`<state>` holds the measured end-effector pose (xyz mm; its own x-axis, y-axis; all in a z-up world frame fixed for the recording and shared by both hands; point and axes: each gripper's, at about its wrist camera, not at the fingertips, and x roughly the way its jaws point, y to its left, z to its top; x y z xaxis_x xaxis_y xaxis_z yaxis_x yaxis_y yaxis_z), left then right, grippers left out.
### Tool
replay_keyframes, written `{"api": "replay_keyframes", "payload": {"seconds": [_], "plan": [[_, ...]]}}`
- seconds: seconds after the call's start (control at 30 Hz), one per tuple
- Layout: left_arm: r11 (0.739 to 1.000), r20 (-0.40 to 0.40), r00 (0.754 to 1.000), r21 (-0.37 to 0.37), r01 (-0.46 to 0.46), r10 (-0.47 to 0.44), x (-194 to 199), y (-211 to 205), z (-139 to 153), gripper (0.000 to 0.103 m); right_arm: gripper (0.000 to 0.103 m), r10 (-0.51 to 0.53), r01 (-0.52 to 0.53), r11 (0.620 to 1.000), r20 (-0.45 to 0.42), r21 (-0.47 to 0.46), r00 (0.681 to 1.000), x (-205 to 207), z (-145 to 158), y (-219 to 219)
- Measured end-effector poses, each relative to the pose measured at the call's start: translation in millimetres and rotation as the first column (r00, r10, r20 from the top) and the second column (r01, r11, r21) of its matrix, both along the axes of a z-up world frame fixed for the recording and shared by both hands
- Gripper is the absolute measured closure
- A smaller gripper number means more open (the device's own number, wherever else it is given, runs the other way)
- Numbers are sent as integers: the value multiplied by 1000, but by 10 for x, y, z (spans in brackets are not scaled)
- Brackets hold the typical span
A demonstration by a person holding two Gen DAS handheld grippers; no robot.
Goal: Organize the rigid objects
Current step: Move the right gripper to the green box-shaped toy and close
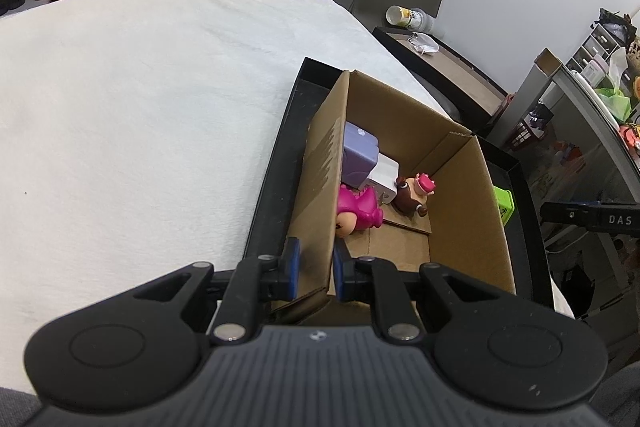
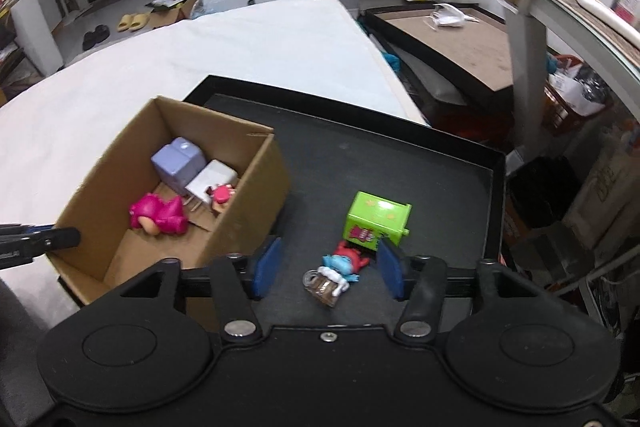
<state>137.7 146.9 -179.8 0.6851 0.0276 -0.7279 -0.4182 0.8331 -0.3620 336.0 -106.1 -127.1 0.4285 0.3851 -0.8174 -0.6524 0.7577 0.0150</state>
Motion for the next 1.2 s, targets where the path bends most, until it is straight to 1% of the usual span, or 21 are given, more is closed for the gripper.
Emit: {"api": "replay_keyframes", "payload": {"seconds": [0.1, 0.17, 0.23, 0.33, 0.43, 0.67, 0.93, 1.2], "plan": [[1000, -6, 1000, 7, 0, 0, 17, -15, 1, 88, 44, -38, 39, 999, -18, 15, 999, 44, -124, -66], [1000, -11, 1000, 11, 0, 0, 29, -21, -1, 88, 41, -62, 63, 998, -21, 27, 998, 66, -212, -104], [1000, -15, 1000, 14, -1, 1, 40, -27, -2, 88, 36, -84, 85, 995, -28, 48, 996, 87, -300, -146], [1000, -26, 1000, 30, 3, -3, 61, -54, -5, 88, 35, -111, 113, 992, -33, 59, 993, 130, -417, -170], [999, -35, 999, 42, 4, -2, 84, -71, -12, 87, 28, -132, 133, 988, -21, 76, 991, 177, -482, -164], [999, -46, 999, 46, -1, 3, 111, -62, -32, 87, 28, -186, 186, 980, 1, 74, 982, 306, -628, -93], [999, -52, 999, 47, -1, 4, 127, -66, -46, 87, 28, -226, 226, 971, -8, 72, 974, 432, -779, -18], [999, -53, 999, 50, 1, 2, 133, -62, -62, 87, 28, -255, 254, 965, 22, 60, 967, 495, -853, 75]]}}
